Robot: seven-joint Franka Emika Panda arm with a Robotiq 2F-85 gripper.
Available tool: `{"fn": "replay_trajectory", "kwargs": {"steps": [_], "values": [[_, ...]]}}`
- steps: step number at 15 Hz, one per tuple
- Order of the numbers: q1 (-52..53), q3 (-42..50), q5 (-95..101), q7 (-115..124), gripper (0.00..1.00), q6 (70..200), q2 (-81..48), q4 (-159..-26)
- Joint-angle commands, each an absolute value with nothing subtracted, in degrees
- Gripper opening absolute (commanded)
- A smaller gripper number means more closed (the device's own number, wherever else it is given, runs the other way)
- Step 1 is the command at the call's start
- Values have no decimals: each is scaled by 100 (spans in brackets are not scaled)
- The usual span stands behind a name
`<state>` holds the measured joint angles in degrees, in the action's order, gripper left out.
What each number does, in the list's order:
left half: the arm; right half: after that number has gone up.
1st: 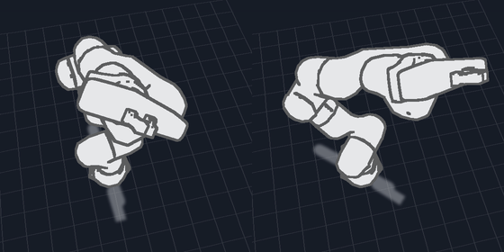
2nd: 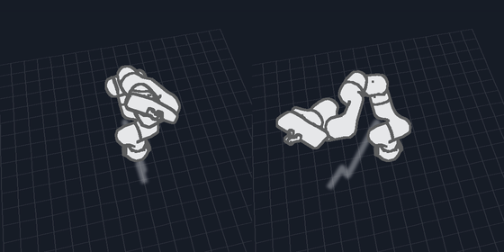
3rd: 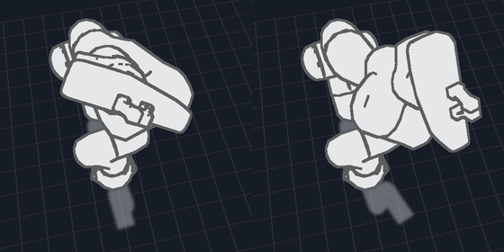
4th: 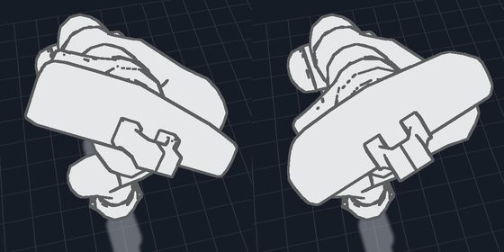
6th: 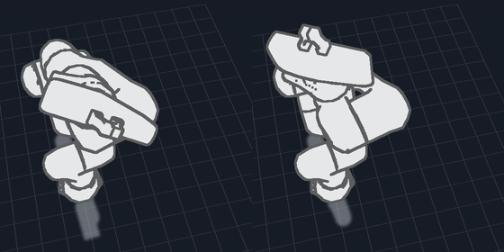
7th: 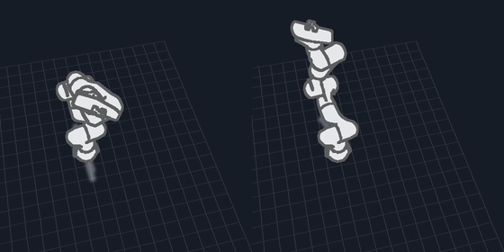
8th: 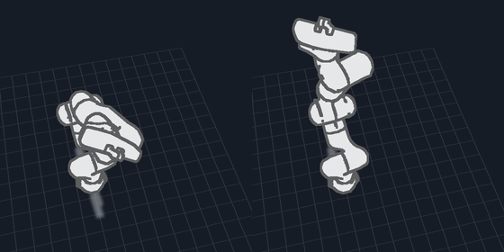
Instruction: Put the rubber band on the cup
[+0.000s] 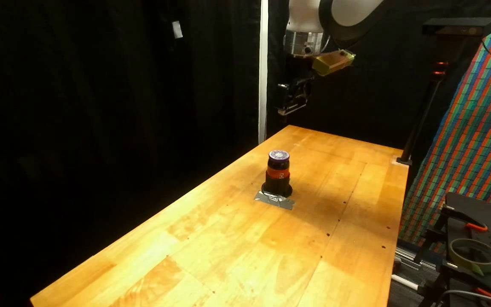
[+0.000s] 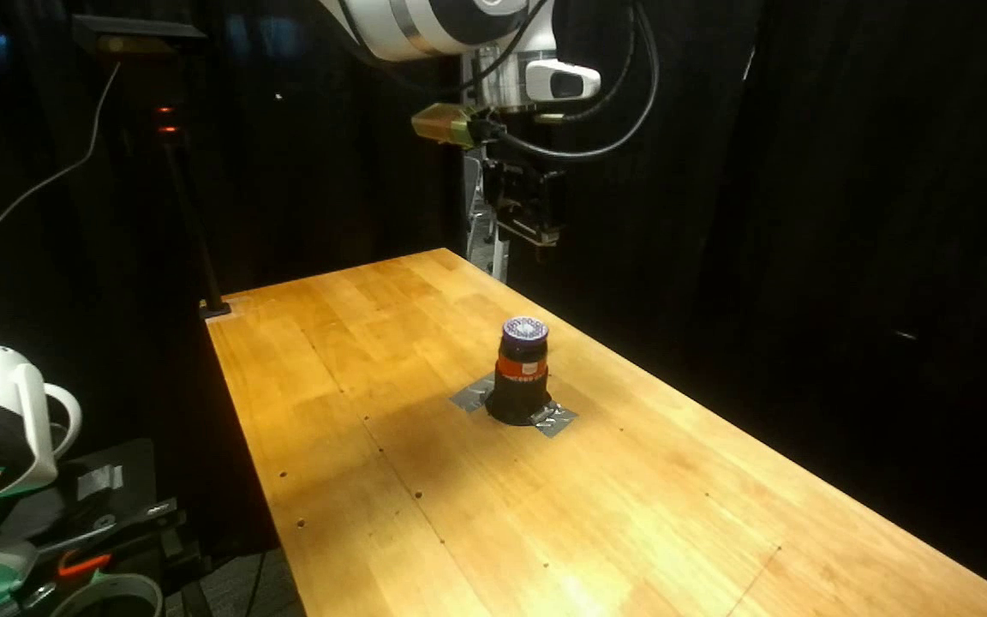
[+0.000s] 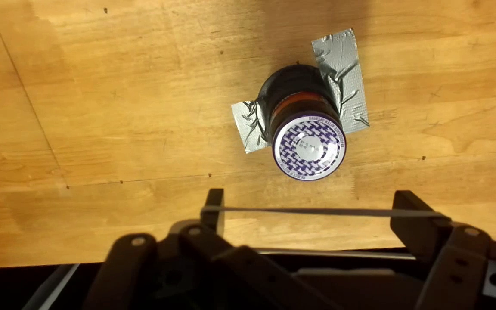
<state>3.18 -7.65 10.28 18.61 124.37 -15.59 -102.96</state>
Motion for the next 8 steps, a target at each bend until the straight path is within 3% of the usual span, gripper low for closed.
{"fn": "replay_trajectory", "kwargs": {"steps": [1, 8], "values": [[504, -593, 771, 1524, 100, 12544, -2094, -9815], [612, -512, 575, 1282, 100, 13019, -2739, -9659]]}}
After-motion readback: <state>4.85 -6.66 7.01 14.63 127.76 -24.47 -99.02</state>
